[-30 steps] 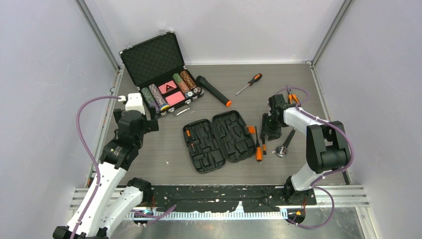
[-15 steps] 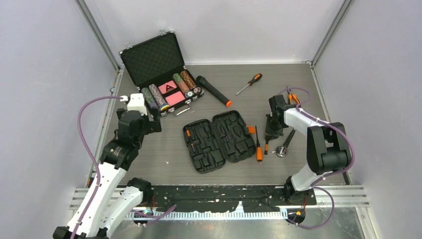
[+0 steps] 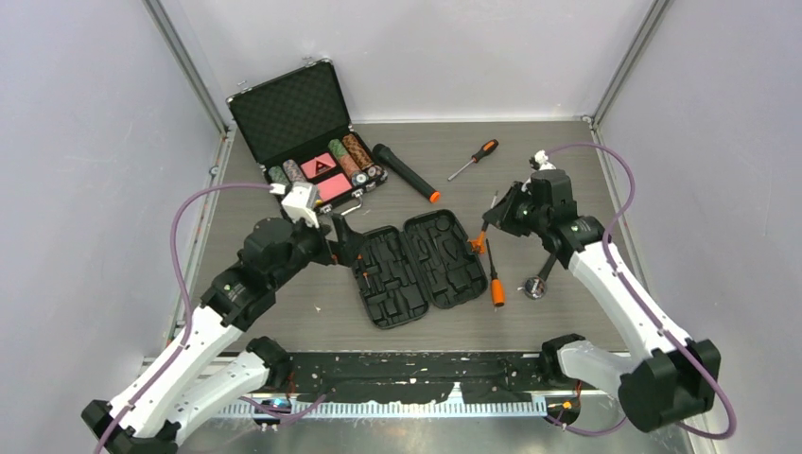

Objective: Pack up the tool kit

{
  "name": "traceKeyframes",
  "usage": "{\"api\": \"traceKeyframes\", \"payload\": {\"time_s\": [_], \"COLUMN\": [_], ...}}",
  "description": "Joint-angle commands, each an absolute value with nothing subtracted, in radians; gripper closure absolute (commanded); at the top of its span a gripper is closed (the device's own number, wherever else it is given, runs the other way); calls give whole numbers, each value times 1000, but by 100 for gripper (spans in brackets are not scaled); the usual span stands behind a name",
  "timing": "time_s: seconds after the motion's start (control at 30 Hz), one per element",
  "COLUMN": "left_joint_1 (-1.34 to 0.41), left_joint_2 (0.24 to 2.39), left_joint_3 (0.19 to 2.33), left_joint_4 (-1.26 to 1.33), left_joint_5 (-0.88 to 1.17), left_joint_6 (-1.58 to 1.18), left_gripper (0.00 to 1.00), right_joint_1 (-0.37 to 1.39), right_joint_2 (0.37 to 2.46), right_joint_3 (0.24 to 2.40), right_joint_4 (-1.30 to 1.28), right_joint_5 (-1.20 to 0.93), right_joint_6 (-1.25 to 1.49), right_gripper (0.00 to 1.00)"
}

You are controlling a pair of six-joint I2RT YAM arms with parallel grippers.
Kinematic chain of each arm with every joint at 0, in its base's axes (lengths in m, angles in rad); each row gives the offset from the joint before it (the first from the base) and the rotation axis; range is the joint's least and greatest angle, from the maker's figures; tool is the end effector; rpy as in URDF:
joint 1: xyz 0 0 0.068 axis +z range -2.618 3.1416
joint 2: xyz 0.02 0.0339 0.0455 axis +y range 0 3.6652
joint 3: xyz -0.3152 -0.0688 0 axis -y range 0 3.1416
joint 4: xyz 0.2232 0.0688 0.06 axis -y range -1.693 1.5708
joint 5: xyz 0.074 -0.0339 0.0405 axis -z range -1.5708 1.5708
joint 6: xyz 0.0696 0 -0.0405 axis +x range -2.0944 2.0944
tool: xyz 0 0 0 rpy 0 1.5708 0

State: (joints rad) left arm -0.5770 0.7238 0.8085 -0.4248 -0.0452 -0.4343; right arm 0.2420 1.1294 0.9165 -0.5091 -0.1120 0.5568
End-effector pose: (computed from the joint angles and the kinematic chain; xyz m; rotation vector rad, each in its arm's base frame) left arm 0.1161 -0.0718 0.3530 0.1086 1.9597 -0.6332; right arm 0.2152 0.0611 0.3154 0.3091 2.3270 0.5335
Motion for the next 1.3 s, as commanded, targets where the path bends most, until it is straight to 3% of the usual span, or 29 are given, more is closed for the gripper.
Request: {"api": "traceKeyframes", "payload": {"time_s": [0.0,0.37,0.5,0.67,0.73,1.07,1.17,1.23,1.27], "left_joint_1": [-696,-928,-961,-973,-973,-973,-971,-965,-956], "left_joint_2": [718,884,965,1036,1048,1011,1005,984,968], "left_joint_3": [764,745,770,795,802,807,838,847,847], "left_joint_4": [-177,136,162,157,154,118,31,-30,-62], "left_joint_5": [11,9,9,-5,-21,-52,-72,-93,-99], "left_joint_6": [-515,-505,-504,-512,-516,-473,-418,-371,-348], "left_gripper": [0,0,7,22,33,98,100,100,100], "right_joint_1": [333,528,569,612,625,655,655,655,655], "right_joint_2": [1027,953,959,968,968,979,994,981,967], "right_joint_3": [914,838,832,835,836,819,821,825,832], "right_joint_4": [-298,-21,23,57,62,73,67,40,27], "right_joint_5": [-176,-175,-176,-181,-174,-163,-178,-163,-154], "right_joint_6": [754,956,977,980,977,934,897,858,818], "right_gripper": [95,95,95,94,95,94,88,78,65]}}
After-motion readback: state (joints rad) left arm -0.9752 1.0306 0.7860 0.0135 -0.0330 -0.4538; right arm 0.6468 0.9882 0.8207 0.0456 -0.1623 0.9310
